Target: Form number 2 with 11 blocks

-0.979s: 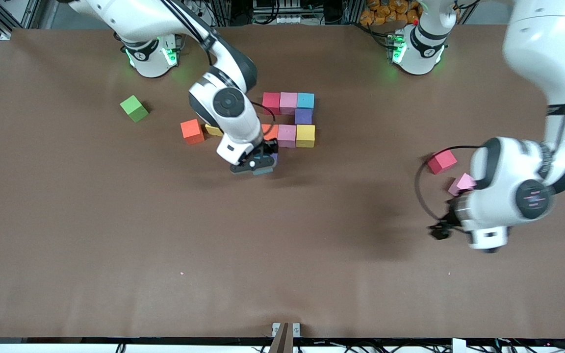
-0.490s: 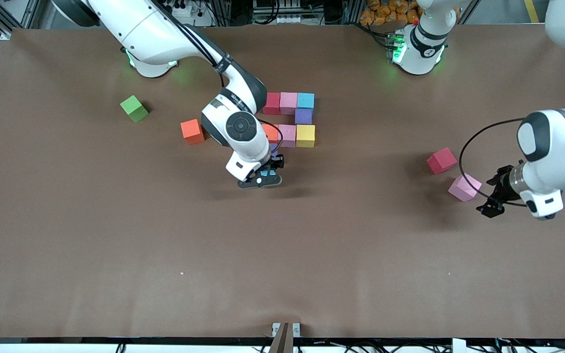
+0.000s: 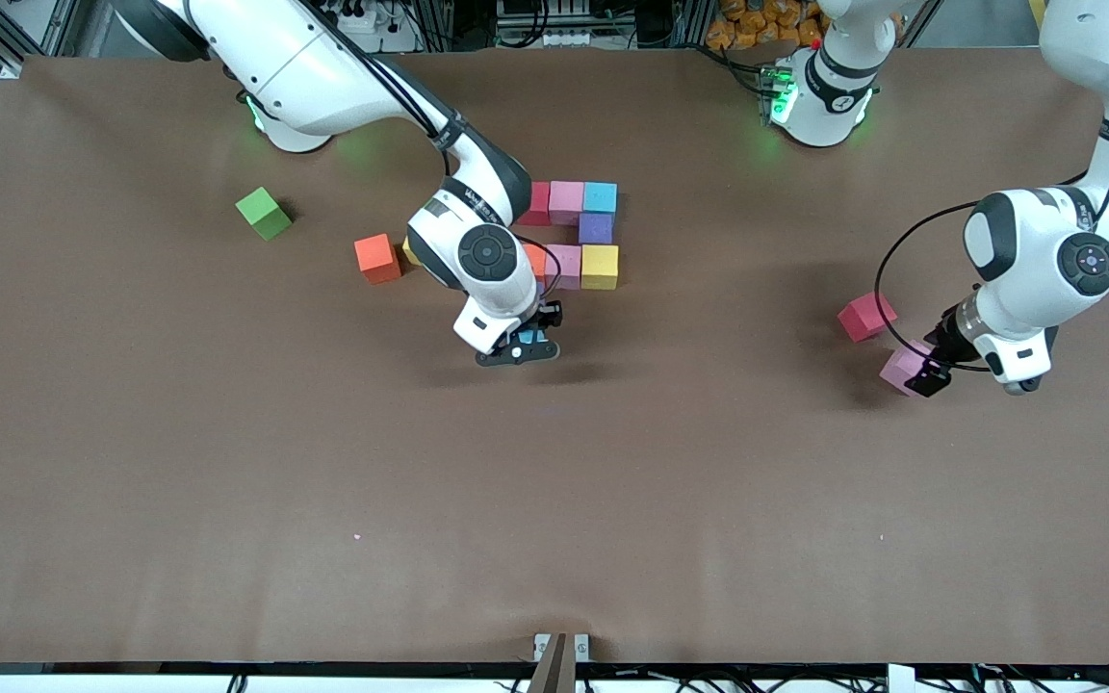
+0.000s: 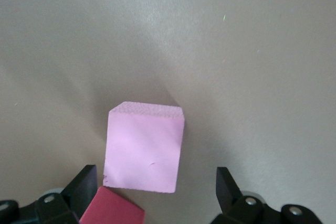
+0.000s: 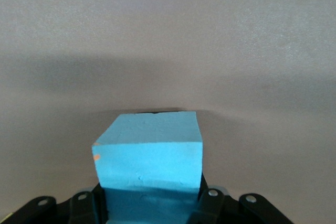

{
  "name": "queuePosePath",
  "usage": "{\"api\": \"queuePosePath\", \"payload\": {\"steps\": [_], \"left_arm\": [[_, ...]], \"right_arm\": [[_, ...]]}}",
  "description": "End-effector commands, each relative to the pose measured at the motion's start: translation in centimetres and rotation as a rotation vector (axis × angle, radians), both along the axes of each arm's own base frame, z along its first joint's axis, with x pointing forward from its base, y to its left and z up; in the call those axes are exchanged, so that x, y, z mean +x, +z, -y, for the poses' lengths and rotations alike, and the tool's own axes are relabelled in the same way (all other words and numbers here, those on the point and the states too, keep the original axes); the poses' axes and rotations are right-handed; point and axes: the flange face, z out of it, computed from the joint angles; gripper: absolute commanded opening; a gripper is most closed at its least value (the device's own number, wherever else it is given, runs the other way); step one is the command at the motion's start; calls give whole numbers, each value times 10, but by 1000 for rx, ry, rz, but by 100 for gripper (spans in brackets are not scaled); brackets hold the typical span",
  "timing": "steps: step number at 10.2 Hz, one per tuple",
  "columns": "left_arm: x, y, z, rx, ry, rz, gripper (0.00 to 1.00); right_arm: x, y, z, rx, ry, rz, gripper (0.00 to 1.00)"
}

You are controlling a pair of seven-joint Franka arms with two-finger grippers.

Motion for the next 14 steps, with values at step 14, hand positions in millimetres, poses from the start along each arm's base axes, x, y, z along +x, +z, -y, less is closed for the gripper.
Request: {"api": "queuePosePath", "payload": {"steps": [14], "left_arm": [[-6, -39, -25, 1, -31, -7, 100]], "right_arm": [[-4, -20, -4, -14, -87, -28, 30]]}}
